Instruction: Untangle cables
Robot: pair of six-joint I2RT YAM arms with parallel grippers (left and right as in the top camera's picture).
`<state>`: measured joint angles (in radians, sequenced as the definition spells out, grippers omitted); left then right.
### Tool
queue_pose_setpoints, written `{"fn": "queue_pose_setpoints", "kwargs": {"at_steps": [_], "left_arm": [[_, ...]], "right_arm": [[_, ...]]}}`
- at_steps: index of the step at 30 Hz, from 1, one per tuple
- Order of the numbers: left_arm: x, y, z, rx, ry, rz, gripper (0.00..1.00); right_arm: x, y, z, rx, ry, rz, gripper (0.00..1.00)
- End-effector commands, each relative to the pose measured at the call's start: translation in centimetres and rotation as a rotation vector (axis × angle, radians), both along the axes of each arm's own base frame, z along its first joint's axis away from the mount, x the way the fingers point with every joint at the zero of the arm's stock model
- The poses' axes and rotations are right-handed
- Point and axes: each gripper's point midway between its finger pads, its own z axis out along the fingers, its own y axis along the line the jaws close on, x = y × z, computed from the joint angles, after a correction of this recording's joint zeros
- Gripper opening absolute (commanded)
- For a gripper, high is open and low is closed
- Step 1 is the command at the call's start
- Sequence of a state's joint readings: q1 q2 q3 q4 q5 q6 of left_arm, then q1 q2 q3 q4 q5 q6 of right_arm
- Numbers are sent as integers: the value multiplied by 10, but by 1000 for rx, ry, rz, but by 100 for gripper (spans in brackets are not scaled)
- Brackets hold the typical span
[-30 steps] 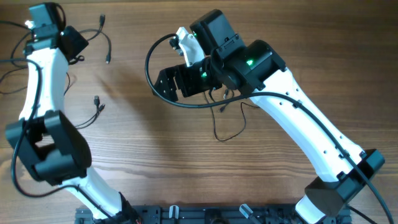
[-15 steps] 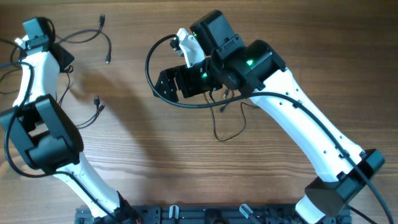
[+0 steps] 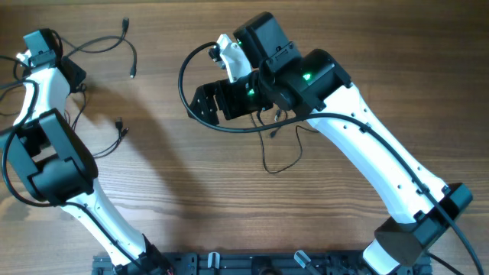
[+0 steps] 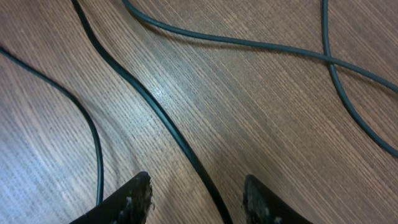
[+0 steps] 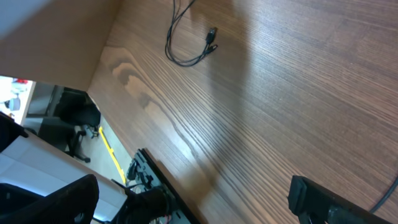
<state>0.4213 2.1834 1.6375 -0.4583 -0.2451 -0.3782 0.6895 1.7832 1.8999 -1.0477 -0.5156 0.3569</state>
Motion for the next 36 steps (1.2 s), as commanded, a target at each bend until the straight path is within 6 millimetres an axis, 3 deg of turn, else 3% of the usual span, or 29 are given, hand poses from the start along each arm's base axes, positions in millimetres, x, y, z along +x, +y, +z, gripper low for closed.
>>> {"fn": "queue_pose_setpoints", "kwargs": {"at_steps": [1,5,12,14,15,17,23,29,33,36], "left_arm": [[0,7,-7,-9,-9,4,43],[-6,17,-7,-10,-6,26,19],[-37,55,-8,10,20,158,8],[-47,69,-4,15,15,192,16],[-50,72,-3,16,13,198,36],[-52,76,2,20,5,205,100],[-47,73,24,33,-34,194,100],[-39,42,77,10,-105,122,100],[-63,14,103,-38,-55,96,100],[-86,-2,100,-88,27,110,100]], "right_arm": [[1,5,-5,1,3,9,99],[2,5,-5,4,11,-2,99],[1,4,-5,1,16,-1,99],[1,4,-5,1,14,-2,99],[2,5,-5,2,13,-1,99],[2,5,-5,1,12,0,100],[2,4,-5,1,12,0,100],[1,4,-5,1,12,1,100],[1,4,-5,0,12,1,100],[1,5,-5,1,3,9,100]]}}
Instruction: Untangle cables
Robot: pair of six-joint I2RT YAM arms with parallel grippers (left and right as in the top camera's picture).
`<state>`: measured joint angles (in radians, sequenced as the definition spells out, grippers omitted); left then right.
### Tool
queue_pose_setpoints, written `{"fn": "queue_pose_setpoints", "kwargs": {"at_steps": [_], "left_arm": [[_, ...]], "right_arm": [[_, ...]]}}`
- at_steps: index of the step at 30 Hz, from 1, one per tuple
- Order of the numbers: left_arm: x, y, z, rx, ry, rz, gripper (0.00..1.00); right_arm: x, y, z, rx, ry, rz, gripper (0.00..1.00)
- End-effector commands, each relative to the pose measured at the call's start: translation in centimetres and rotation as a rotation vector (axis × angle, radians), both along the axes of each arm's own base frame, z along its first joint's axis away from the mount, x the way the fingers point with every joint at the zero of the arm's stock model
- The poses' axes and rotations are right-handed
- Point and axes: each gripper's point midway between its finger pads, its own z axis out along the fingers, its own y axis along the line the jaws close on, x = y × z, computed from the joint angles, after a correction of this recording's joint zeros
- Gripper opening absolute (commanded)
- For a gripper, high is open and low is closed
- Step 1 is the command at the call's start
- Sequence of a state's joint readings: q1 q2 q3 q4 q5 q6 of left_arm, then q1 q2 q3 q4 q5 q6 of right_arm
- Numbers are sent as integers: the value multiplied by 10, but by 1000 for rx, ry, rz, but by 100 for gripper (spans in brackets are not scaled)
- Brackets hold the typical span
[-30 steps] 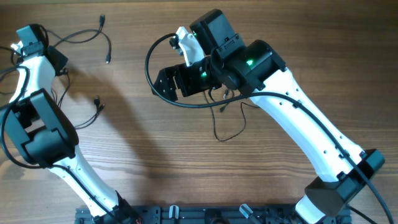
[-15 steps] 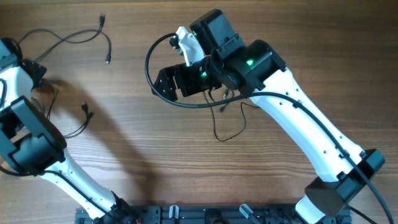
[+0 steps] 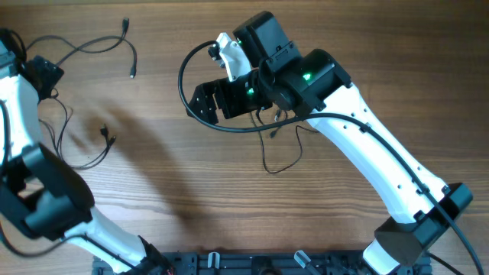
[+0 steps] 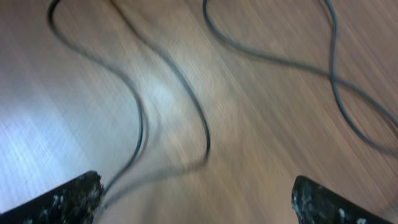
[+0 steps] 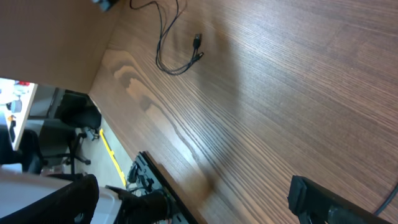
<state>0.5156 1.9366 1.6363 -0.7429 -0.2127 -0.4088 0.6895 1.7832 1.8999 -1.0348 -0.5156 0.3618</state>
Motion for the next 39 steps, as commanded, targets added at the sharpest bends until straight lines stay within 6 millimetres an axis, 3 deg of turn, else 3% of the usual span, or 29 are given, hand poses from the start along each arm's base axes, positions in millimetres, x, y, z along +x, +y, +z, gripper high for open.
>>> {"fn": "queue_pose_setpoints", "kwargs": {"at_steps": [1,10,15,17,20,25,32,34,39], "left_arm": [[-23,-18,10,-54,47,10,100],[-105,-9,-64,-141,297,129,100],[-158,-5,-105,-222,346,295,100],[-171,-6,-117,-248,348,333,100],[-174,-9,-129,-292,314,342,100],[-159,-16,-136,-347,231,304,95],[-155,-25,-147,-363,215,262,82],[-158,-28,-151,-369,222,265,75],[-162,-32,-155,-376,227,270,41]], "right_arm": [[0,3,-7,-9,1,21,100],[-5,-1,-12,-36,0,45,99],[-7,-3,-13,-44,10,44,99],[-7,-3,-13,-44,10,44,100],[-6,-3,-13,-43,10,44,99],[-6,-3,-13,-43,10,44,100],[-4,0,-11,-31,-4,45,100],[-4,0,-11,-30,-6,45,100],[-5,1,-11,-30,0,42,99]]}}
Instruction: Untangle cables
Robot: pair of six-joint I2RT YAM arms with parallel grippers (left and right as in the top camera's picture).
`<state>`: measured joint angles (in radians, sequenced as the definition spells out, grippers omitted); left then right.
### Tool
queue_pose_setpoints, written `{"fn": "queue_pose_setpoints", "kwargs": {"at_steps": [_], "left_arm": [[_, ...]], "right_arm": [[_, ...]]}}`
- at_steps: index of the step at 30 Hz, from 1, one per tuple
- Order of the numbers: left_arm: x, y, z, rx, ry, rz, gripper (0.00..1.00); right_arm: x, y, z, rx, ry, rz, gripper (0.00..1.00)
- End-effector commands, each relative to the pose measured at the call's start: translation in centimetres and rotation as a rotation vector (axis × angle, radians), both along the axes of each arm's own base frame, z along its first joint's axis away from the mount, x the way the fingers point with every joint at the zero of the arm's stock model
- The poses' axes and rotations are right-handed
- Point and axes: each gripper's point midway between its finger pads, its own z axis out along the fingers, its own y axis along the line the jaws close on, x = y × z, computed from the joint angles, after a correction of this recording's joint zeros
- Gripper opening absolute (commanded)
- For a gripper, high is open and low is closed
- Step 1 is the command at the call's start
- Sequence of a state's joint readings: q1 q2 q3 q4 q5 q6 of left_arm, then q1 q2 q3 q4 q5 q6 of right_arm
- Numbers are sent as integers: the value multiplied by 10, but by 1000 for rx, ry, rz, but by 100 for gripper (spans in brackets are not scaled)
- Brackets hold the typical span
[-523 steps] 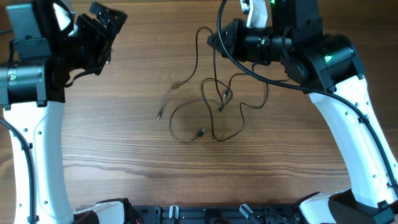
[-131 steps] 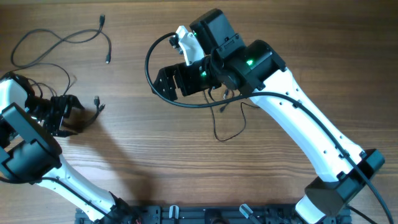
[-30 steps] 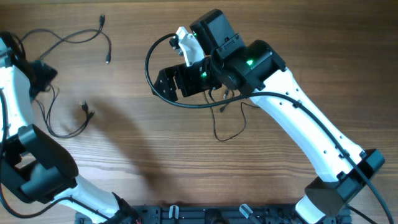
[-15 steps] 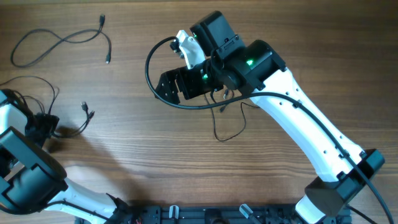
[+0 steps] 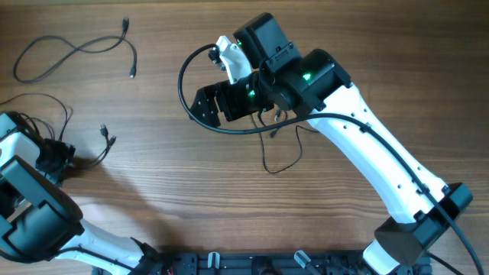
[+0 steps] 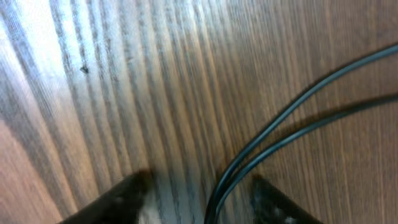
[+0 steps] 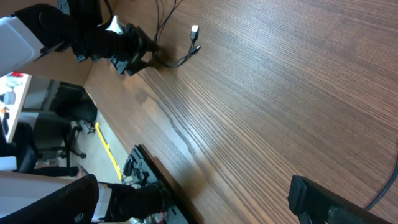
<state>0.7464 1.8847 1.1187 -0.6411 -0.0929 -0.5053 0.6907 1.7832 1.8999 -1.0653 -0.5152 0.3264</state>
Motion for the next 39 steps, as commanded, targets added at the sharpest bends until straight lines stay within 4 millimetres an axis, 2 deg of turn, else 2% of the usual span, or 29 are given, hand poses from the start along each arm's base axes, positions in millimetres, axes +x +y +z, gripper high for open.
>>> {"fn": "queue_pose_setpoints", "kwargs": {"at_steps": [1,6,10,14,18,23,28,36,39], "left_arm": [[-8,-16,-16,-58,21,-6,36],[9,-31,-15,-151,-77,-17,30],[21,-47,-13,-254,-157,85,27],[31,-61,-9,-348,-216,143,19],[38,-68,-6,-402,-254,160,18],[42,-68,-5,-423,-270,276,20],[71,-72,5,-455,-391,217,21],[107,-86,13,-408,-467,95,20],[118,-92,15,-389,-484,55,24]], "right_arm": [[0,4,-7,-8,2,16,99],[0,4,-7,-7,2,15,99],[0,4,-7,-8,2,16,99],[0,4,-7,-8,3,16,99],[0,4,-6,-7,1,16,100],[0,4,-6,-6,-1,16,100],[0,4,-7,-8,2,16,100],[-1,3,-7,-10,4,16,99],[-1,3,-7,-10,5,15,99]]}}
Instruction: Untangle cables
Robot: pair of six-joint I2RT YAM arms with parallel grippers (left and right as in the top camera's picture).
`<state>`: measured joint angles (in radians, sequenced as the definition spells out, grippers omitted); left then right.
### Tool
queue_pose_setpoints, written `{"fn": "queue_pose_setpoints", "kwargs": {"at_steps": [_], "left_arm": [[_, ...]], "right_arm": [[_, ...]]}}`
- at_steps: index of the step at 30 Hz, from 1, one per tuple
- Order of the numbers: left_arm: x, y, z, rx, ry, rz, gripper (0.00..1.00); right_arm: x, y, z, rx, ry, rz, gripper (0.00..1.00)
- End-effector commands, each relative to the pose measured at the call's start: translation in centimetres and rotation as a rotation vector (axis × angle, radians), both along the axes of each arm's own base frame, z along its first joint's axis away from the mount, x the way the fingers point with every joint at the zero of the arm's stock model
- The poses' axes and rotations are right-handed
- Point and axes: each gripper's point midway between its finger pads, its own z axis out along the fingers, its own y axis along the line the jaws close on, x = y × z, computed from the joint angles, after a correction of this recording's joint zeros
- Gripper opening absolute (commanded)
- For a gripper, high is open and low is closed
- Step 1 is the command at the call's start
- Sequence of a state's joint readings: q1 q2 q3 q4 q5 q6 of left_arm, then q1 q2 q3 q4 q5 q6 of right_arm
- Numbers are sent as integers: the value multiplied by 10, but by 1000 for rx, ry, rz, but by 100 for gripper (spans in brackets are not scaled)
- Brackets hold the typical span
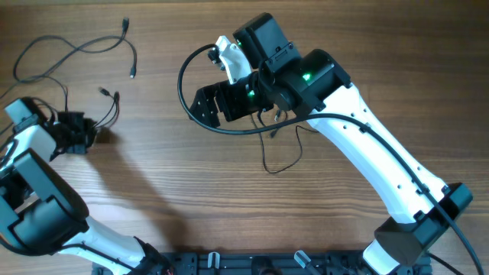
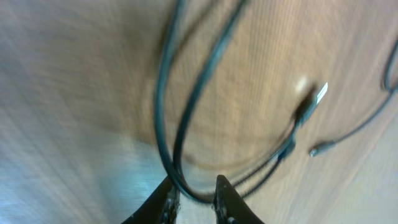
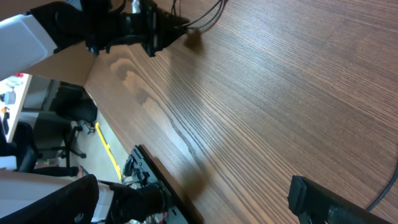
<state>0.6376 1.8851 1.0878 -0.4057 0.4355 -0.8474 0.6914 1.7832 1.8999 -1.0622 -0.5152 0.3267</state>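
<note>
My left gripper (image 1: 85, 131) is at the table's left side, shut on a doubled loop of a thin black cable (image 1: 107, 114). In the left wrist view the loop (image 2: 171, 124) runs out between the fingertips (image 2: 166, 200), and its plug ends (image 2: 308, 106) hang over the wood. A second thin cable (image 1: 72, 47) lies apart at the far left. A third thin cable (image 1: 279, 156) lies under the right arm. My right gripper (image 1: 205, 103) hangs wide open above the table's middle, holding nothing.
The right arm's own thick black lead (image 1: 183, 76) loops in the air beside its gripper. The right wrist view looks over the table's left edge (image 3: 134, 118) to the floor and the left arm (image 3: 118, 28). A black rail (image 1: 229, 263) runs along the front.
My left gripper has moved from the left front edge towards the back and right. Its jaws, then spread round the doubled cable, now pinch it. The cable's plug ends shifted towards the back. The right arm is unchanged.
My left gripper stood open over cables at the far left corner. Then it was farther left, spread wide. Then it was down at the left edge with its jaws round a doubled cable. Now it holds that cable, apart from the far one. The right gripper stayed open.
</note>
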Motion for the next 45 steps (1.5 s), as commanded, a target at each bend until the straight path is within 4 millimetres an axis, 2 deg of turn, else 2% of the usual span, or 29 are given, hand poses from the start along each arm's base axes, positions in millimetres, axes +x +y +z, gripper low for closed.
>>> {"fn": "queue_pose_setpoints", "kwargs": {"at_steps": [1,3,5,6,13,16,19,22,24,27,31,35,38,42,44,45], "left_arm": [[11,-16,-6,1,-9,-40,27],[12,-16,-7,26,2,-41,32],[10,-14,-9,44,16,-43,51],[9,-14,-9,46,18,-47,57],[0,-18,-11,21,57,-47,82],[1,-18,-4,29,45,-45,88],[8,-13,16,64,-2,-48,89],[19,-5,47,130,-74,-67,92],[25,5,75,208,-120,-68,95],[25,15,109,320,-161,-72,98],[16,10,149,376,-222,-83,100],[-6,-12,187,388,-265,-121,100],[-29,-44,197,321,-256,-177,100],[-50,-94,192,180,-207,-277,100],[-57,-121,185,138,-175,-383,100],[-60,-140,180,128,-165,-471,100]], "right_arm": [[-1,3,-8,-13,7,16,100],[-1,2,-8,-15,10,15,99],[-3,1,-9,-21,18,15,99],[-4,0,-10,-25,22,16,99],[-4,0,-10,-25,22,15,99],[-4,0,-10,-25,22,16,100],[-4,0,-10,-26,23,16,99],[-3,1,-10,-24,21,15,99],[-2,1,-9,-19,15,15,100],[-2,2,-8,-17,13,15,100],[0,1,-9,-22,8,10,99],[13,-11,-9,-35,0,-38,99],[26,-34,-5,-37,8,-97,99],[41,-86,0,-73,44,-219,99],[50,-121,-5,-144,57,-316,100],[54,-147,-12,-211,69,-383,100]]}}
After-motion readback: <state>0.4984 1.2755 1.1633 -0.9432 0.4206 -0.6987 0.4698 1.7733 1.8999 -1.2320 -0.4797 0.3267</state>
